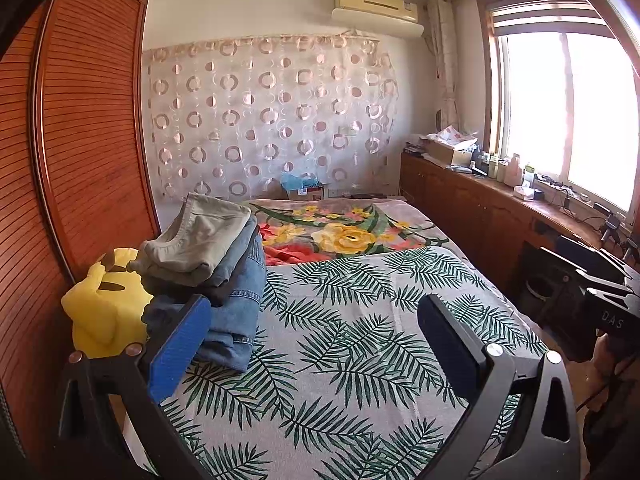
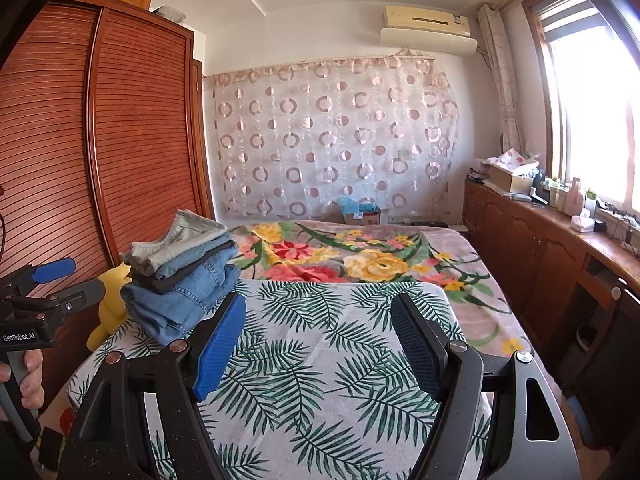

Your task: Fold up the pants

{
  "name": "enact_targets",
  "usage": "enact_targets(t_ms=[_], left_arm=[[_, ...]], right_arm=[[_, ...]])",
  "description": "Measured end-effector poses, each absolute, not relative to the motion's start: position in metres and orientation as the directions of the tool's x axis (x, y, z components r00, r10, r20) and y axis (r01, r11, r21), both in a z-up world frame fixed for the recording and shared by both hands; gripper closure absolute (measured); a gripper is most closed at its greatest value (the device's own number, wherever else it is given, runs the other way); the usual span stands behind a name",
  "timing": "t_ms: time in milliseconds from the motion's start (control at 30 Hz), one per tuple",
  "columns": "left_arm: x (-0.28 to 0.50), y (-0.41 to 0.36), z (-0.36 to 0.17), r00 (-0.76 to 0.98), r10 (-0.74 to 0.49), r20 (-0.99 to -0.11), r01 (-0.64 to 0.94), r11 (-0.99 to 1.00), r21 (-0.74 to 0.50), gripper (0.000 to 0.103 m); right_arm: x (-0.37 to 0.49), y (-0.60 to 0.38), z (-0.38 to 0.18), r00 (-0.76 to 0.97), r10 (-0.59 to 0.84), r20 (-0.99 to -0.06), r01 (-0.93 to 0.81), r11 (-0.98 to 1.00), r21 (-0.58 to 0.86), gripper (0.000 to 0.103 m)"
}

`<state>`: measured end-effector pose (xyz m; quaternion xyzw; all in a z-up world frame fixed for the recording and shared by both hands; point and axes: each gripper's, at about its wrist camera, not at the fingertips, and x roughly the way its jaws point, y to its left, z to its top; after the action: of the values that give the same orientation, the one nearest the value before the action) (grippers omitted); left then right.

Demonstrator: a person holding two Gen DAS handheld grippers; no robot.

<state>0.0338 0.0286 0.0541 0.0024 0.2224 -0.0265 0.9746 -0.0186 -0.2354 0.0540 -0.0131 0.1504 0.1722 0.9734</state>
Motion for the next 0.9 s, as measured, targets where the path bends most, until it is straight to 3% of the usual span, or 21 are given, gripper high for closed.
enact_targets(t_ms=[900], left_arm=[[0.0333, 0.0276, 0.0530, 0.900, -0.051, -0.432, 0.054, 0.999, -0.006, 0.000]], right_arm=[[-0.0193, -0.2340, 0.0531, 0.896, 0.330, -0.296, -0.339, 0.940, 0.023, 0.026]])
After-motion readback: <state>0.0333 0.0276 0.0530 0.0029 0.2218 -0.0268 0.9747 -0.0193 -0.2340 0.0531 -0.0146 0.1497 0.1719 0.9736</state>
